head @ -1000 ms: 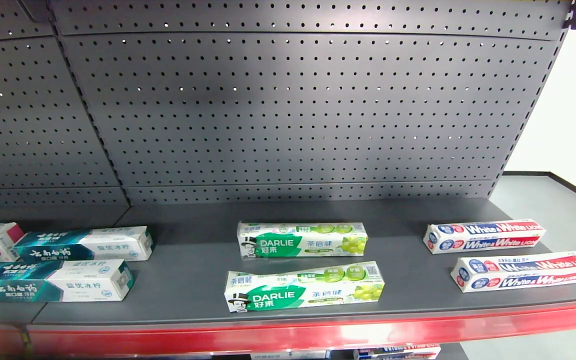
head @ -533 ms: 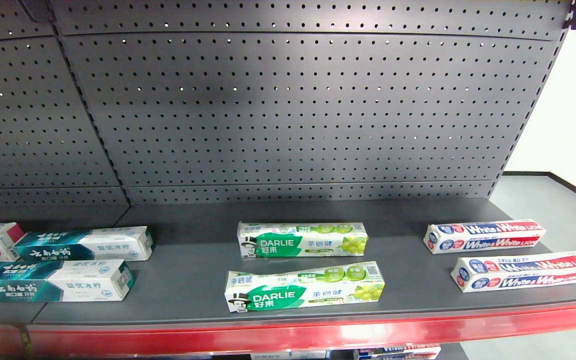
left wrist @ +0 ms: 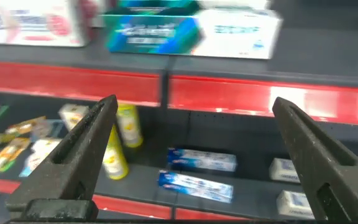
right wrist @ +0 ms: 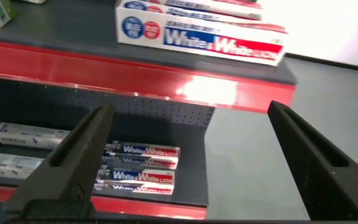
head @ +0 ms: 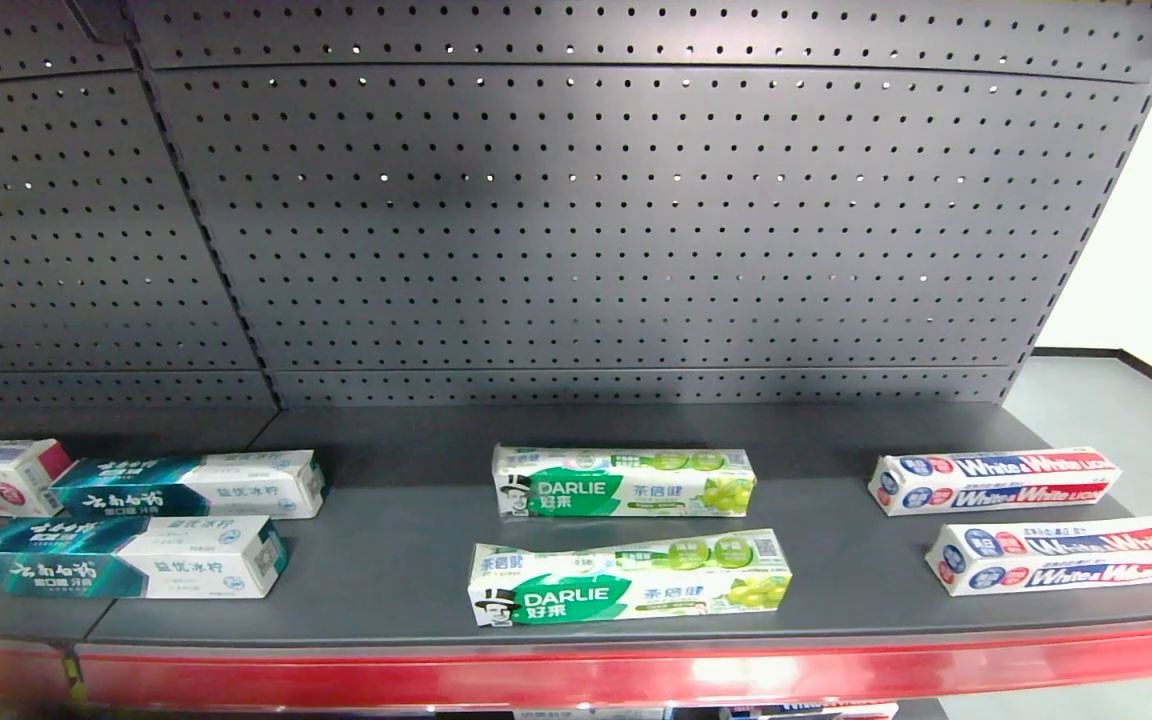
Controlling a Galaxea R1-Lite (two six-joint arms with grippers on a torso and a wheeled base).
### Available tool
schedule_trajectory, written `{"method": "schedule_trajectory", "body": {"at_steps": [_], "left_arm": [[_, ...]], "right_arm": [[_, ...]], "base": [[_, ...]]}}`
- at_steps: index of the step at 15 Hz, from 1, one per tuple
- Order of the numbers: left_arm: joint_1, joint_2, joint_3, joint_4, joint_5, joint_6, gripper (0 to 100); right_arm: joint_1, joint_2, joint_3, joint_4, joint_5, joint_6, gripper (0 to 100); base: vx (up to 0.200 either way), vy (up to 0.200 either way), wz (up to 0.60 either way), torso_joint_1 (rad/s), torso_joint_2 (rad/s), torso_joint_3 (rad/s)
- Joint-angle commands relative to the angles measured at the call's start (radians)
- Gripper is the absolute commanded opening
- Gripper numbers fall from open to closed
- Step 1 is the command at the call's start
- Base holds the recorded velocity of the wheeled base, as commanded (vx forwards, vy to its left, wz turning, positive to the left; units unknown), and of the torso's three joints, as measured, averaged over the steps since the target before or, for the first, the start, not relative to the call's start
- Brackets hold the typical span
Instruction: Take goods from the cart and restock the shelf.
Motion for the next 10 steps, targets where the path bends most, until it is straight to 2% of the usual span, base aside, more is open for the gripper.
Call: {"method": "schedule_trajectory", "body": {"at_steps": [1, 10], "left_arm": [[-0.001, 0.003, 0.000, 0.001, 0.000, 0.001, 100], [-0.001, 0.004, 0.000, 0.001, -0.001, -0.001, 100]], "right_arm": [[0.000, 0.004, -0.001, -0.001, 0.001, -0.001, 100], [0.000, 0.004, -0.001, -0.001, 0.004, -0.001, 100]], "base": [[0.000, 0.000, 0.00, 0.000, 0.00, 0.000], [0.000, 0.000, 0.00, 0.000, 0.00, 0.000]]}}
